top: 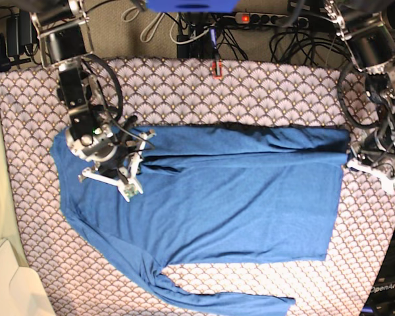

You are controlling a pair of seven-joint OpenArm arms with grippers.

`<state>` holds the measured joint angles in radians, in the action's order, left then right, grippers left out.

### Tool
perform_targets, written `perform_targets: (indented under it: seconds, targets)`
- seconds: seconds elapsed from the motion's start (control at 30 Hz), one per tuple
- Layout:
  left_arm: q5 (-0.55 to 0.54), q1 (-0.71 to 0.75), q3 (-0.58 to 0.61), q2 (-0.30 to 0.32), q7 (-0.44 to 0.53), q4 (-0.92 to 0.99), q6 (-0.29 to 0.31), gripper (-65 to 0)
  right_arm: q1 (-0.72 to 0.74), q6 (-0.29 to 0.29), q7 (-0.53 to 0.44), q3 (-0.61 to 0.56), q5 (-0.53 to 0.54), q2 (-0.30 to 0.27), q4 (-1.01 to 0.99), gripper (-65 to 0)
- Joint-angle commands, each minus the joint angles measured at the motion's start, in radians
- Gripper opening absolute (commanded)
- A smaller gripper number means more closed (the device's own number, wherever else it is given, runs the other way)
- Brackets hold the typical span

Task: Fold the T-shirt properly
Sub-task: 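Drag the held shoulder edge toward the robot with both grippers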

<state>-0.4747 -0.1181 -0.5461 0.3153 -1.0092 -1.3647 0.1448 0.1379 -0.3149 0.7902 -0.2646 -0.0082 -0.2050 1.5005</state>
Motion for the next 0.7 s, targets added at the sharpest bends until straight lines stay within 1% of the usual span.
perform_targets:
  seconds: [0.0,0.1,0.17,0.23,0.3,0.33,0.43,0.53,0.67]
  targets:
    - [-0.012,-0.022,-0.002,0.020,0.016,-0.020,0.002,-54.9,0.022,0.001,-0.018,0.006,0.001,-0.007,0.024,-43.4]
    - [-0.012,-0.021,0.048,0.025,0.016,-0.028,0.002,-38.3,0.021,0.001,-0.018,0.008,0.001,-0.009,0.025,-37.3]
    - [-0.015,-0.021,0.079,0.043,0.016,-0.028,0.003,-29.9,0.018,0.001,-0.018,0.009,0.001,-0.020,0.027,-35.7]
    - [-0.019,-0.021,0.093,0.048,0.016,-0.028,0.003,-23.4,0.015,0.001,-0.018,0.011,0.001,-0.021,0.036,-35.4]
    - [-0.020,-0.022,0.093,0.049,0.016,-0.029,0.003,-18.6,0.012,0.001,-0.018,0.011,0.001,-0.021,0.058,-35.4]
    - [-0.022,-0.022,0.093,0.049,0.016,-0.029,0.003,-17.4,0.007,0.001,-0.018,0.011,0.001,-0.023,0.068,-35.4]
    - [-0.022,-0.012,0.093,0.048,0.016,-0.055,0.003,-17.1,-0.027,0.001,-0.018,0.012,0.001,-0.041,0.124,-35.4]
    - [-0.022,0.025,0.091,0.045,0.017,-0.065,0.003,-16.8,-0.065,0.001,-0.018,0.037,0.001,-0.041,0.174,-35.4]
    - [-0.023,0.067,0.093,0.035,0.079,-0.054,0.003,-16.8,-0.091,0.001,-0.018,0.057,0.001,-0.037,0.193,-35.4]
